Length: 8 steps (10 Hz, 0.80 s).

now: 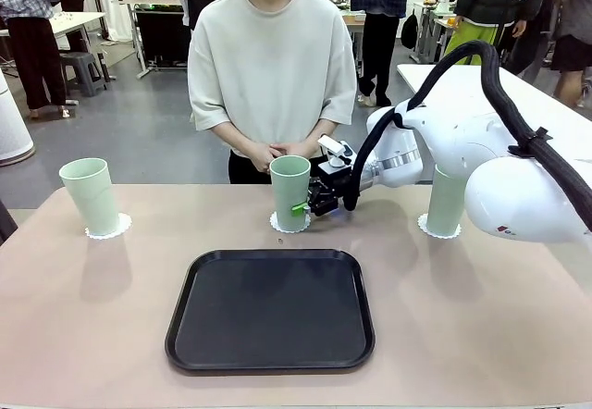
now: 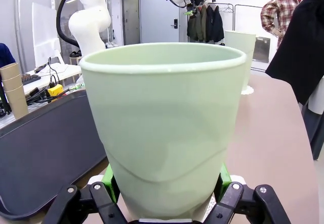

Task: Place coasters on the table and set cups on them.
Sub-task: Take one Reusable plastic cup from the Flat Tray and place it on a coaster set by the human.

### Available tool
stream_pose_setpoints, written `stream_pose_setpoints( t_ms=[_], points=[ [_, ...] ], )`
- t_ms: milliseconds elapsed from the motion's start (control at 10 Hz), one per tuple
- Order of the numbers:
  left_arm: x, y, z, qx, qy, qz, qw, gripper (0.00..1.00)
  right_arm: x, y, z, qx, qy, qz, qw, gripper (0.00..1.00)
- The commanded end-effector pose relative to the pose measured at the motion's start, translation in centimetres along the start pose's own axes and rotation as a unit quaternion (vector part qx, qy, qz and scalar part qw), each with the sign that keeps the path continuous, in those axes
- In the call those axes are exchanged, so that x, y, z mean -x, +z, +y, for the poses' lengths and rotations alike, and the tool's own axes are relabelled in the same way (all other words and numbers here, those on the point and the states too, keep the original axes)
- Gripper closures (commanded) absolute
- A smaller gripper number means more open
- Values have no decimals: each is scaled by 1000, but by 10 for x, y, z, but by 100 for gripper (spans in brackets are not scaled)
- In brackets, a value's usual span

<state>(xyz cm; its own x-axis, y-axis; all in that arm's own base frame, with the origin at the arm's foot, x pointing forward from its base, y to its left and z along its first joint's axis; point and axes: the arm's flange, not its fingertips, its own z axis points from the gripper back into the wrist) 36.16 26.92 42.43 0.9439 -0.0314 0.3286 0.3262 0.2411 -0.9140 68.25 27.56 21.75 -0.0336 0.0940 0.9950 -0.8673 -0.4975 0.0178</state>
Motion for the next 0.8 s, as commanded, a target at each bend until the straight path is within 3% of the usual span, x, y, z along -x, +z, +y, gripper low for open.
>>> stream_pose_setpoints(
  t_ms=[0, 700],
  points=[
    [-2, 0, -3, -2, 6, -11, 1000, 0, -4, 5, -7, -11, 5, 4, 1000, 0],
    [-2, 0, -3, -2, 6, -11, 1000, 0, -8, 5, -9, -22, -8, 23, 999, 0]
  ],
)
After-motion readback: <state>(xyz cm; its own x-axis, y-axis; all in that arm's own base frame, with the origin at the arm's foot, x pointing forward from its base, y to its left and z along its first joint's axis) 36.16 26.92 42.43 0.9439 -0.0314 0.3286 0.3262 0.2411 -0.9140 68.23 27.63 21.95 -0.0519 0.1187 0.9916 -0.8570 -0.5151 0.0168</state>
